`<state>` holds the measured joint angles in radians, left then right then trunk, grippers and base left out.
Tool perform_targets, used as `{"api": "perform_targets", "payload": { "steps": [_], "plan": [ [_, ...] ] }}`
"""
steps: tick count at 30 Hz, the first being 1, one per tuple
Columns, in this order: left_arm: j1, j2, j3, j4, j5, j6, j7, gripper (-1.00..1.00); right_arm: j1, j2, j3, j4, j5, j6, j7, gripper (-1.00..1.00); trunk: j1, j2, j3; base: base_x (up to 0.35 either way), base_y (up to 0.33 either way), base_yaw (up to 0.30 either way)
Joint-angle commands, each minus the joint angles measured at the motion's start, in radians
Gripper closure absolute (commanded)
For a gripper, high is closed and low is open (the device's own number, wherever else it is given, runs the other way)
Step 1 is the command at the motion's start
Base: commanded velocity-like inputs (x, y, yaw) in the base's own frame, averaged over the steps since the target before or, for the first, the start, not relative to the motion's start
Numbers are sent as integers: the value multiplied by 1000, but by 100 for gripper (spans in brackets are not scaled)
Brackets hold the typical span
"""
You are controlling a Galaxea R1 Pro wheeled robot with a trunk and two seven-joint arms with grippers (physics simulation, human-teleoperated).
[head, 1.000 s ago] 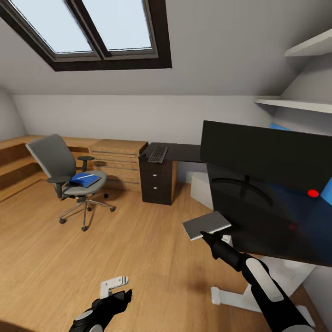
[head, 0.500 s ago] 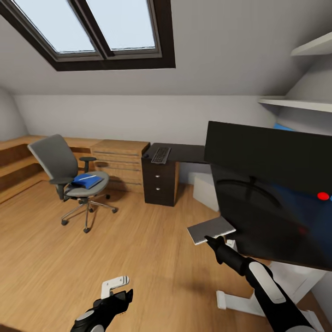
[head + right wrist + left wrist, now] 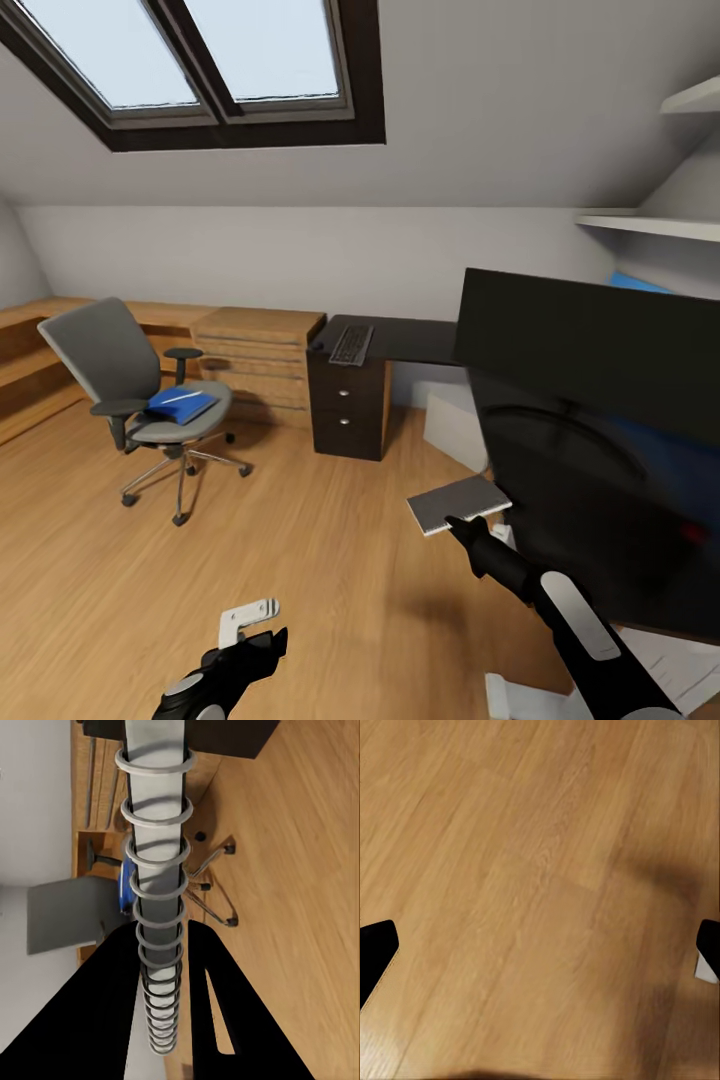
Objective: In the bedroom, organize the workspace by keeping the computer under the desk, ensuring the monitor is on the desk, placing the keyboard on the desk next to the monitor, placing the mouse on the desk next to the keyboard, moving the folder from the swivel chair onto the desk next to the mouse, stacking the notebook on top of the folder with the pen on top of the notebook, and positioning the swivel chair next to the desk.
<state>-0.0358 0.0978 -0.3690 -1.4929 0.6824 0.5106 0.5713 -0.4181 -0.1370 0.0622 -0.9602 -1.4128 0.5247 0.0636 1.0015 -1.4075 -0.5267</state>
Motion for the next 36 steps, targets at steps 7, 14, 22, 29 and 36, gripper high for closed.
{"api": "perform_targets", "payload": {
  "steps": [7,14,22,29,36],
  "plan": [
    [-1,0,-2,-1,11,1,10,-100,-1,3,3,1,0,0,38,100,1,-1,-1,291,211,0],
    [-1,0,-2,-1,11,2,10,-100,-1,5,4,2,0,0,113,100,1,-1,-1,275,232,0],
    [-1,0,-4,-1,10,2,10,-100,-1,4,4,2,0,0,113,100,1,-1,-1,281,218,0],
    [-1,0,-4,-1,9,2,10,-100,-1,4,4,1,3,-10,119,100,1,-1,-1,305,163,0],
    [-1,0,-4,-1,9,1,10,-100,-1,4,10,-4,11,-67,143,100,1,-1,-1,311,149,0]
  ]
}}
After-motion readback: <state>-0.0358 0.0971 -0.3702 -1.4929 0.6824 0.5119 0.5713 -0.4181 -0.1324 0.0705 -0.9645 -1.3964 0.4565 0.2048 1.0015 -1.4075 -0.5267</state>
